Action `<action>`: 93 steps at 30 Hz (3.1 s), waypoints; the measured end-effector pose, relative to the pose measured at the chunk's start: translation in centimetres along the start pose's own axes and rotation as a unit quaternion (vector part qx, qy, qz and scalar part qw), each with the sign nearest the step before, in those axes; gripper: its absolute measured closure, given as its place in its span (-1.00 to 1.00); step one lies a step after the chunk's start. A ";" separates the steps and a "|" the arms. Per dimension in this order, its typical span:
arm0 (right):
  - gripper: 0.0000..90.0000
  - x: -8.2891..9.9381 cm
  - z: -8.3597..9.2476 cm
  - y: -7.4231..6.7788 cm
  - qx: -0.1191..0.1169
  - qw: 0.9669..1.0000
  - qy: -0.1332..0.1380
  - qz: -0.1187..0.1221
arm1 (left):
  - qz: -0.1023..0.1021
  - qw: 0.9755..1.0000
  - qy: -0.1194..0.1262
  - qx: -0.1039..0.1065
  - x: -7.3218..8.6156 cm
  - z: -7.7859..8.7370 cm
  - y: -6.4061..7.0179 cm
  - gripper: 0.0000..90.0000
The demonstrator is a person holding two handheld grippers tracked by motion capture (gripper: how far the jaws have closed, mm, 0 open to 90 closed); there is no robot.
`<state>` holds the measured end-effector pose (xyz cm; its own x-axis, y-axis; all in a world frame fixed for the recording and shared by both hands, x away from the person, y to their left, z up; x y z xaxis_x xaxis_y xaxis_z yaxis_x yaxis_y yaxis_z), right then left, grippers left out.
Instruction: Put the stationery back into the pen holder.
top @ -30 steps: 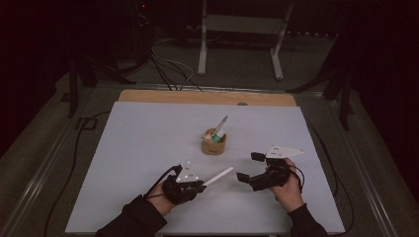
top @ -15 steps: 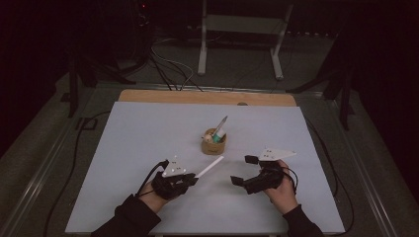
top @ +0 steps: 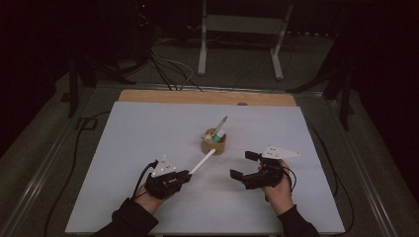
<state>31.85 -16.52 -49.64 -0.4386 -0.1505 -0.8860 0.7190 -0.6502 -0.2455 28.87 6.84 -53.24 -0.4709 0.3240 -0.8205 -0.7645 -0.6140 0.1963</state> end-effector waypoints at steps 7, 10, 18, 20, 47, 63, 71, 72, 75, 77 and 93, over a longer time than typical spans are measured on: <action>-1.00 -0.7 0.1 -0.7 0.000 1.000 0.022 0.002 | -0.011 1.000 -0.001 0.009 0.3 -0.2 0.6 0.78; -1.00 -1.0 0.1 -1.1 -0.005 1.000 0.026 -0.004 | -0.011 1.000 -0.001 0.010 0.3 -0.3 0.6 0.78; -1.00 -1.2 -0.2 -1.3 -0.027 0.997 0.003 -0.068 | -0.014 1.000 0.009 0.014 0.2 -0.4 0.9 0.77; -1.00 -1.2 -0.4 -1.4 -0.029 0.996 0.002 -0.082 | -0.016 1.000 0.008 0.014 0.2 -0.4 0.9 0.77; -0.37 -0.9 -3.1 -2.7 -0.071 0.966 -0.042 -0.245 | -0.042 0.998 0.029 0.022 -0.1 -0.4 1.6 0.77; 0.16 -0.2 -3.5 -1.9 -0.087 0.943 -0.048 -0.318 | -0.073 0.995 0.059 0.041 -0.2 -0.4 2.2 0.78; 0.47 -0.2 -3.4 -1.7 -0.110 0.930 -0.036 -0.347 | -0.087 0.992 0.068 0.058 -0.2 -0.5 2.6 0.78; 0.52 -0.3 -3.3 -1.7 -0.115 0.929 -0.034 -0.351 | -0.089 0.992 0.067 0.061 -0.1 -0.6 2.6 0.78; 0.68 -0.2 -3.2 -1.7 -0.121 0.925 -0.032 -0.359 | -0.086 0.992 0.065 0.065 -0.1 -0.7 2.7 0.78; 0.71 -0.2 -3.3 -1.7 -0.124 0.923 -0.033 -0.363 | -0.086 0.992 0.063 0.066 -0.1 -0.7 2.7 0.78; 0.73 -0.6 -2.9 -2.0 -0.089 0.954 -0.028 -0.284 | -0.055 0.995 0.032 0.077 0.1 -1.0 2.7 0.00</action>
<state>32.24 -12.98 -49.73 -0.8087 0.1462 -0.5698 0.4352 -0.5030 -0.7468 27.23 4.49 -53.35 -0.3549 0.3347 -0.8729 -0.8708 -0.4581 0.1784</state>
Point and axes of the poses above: each handheld gripper's, and its own axes: z roughly backward along the jaws, x roughly out of its underside, y roughly to its right, the point moved 7 cm from there along -z, roughly forward along the jaws, and after that the axes turned 4 degrees about x, right-handed, at the moved point
